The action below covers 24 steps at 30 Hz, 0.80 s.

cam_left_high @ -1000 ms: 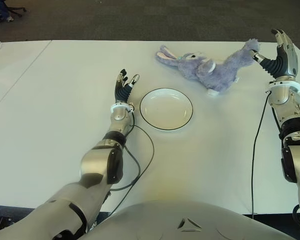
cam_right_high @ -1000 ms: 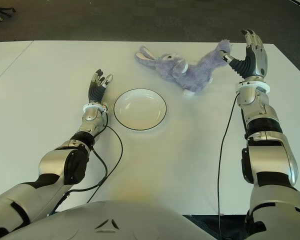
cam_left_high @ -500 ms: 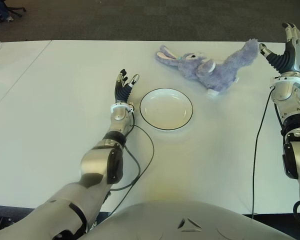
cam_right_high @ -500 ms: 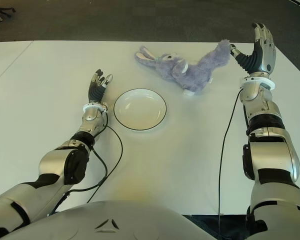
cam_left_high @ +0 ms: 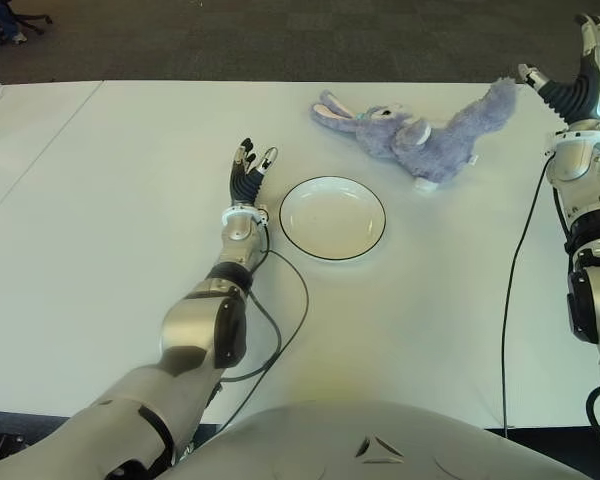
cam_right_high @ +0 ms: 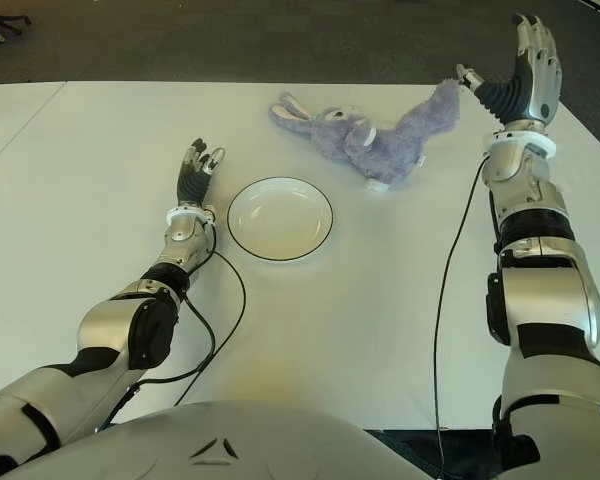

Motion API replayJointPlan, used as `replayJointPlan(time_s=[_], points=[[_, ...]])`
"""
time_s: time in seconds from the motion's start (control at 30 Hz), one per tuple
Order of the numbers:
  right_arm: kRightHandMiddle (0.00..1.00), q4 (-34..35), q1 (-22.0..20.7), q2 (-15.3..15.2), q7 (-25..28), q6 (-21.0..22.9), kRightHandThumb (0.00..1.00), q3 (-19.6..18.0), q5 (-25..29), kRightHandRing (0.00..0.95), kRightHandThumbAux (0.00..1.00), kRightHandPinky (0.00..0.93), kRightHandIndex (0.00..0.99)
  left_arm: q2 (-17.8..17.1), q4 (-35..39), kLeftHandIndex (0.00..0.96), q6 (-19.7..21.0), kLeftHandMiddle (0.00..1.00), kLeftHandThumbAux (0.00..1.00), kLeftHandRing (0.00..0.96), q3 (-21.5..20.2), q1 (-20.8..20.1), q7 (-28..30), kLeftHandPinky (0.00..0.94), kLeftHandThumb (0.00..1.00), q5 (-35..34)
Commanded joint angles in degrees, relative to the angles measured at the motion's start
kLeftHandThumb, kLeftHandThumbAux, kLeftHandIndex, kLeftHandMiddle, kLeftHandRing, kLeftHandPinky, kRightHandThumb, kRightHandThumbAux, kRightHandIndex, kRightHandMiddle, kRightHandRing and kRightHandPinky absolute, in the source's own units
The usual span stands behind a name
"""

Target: Put the doll into the plate.

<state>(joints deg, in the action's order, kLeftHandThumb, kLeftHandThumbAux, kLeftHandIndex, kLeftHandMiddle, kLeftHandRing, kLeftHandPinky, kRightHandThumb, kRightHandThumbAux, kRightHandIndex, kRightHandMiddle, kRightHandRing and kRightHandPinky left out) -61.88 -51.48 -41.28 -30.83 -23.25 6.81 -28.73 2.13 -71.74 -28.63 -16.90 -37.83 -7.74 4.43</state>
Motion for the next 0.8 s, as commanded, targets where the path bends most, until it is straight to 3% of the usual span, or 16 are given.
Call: replayJointPlan(time_s=[0.03,0.2,0.3,0.4,0.8], points=[[0.0,-3.2,-4.4,4.9,-0.2,1.5,0.244,1.2,0.0,0.0,0.409,0.0,0.0,2.0,-6.9,0.0,10.4,0.065,0.522,0.059,0.0,8.4,-0.5,0.027,0.0,-0.1],[0.0,-3.6,-4.9,9.2,-3.0,0.7,0.223,2.8,-1.1,0.0,0.411,0.0,0.0,1.9,-6.8,0.0,10.3,0.066,0.531,0.061,-0.4,8.5,-0.1,0.027,0.0,-0.4],[0.0,-3.7,-5.0,10.3,-3.8,0.2,0.214,3.4,-1.3,0.0,0.405,0.0,0.0,1.9,-6.8,0.0,10.4,0.066,0.533,0.061,-0.3,8.4,-0.2,0.029,0.0,-0.3],[0.0,-3.3,-4.6,12.0,-3.9,-2.7,0.205,3.5,-0.5,0.0,0.386,0.0,0.0,1.9,-6.8,0.0,10.1,0.065,0.531,0.059,-0.2,8.4,-0.3,0.016,0.0,-0.2],[0.0,-3.0,-2.2,15.3,-7.0,-5.5,0.279,4.7,-0.9,0.0,0.401,0.0,0.0,1.8,-6.8,0.0,10.1,0.059,0.52,0.049,0.0,8.5,-0.1,0.003,0.0,-0.1]])
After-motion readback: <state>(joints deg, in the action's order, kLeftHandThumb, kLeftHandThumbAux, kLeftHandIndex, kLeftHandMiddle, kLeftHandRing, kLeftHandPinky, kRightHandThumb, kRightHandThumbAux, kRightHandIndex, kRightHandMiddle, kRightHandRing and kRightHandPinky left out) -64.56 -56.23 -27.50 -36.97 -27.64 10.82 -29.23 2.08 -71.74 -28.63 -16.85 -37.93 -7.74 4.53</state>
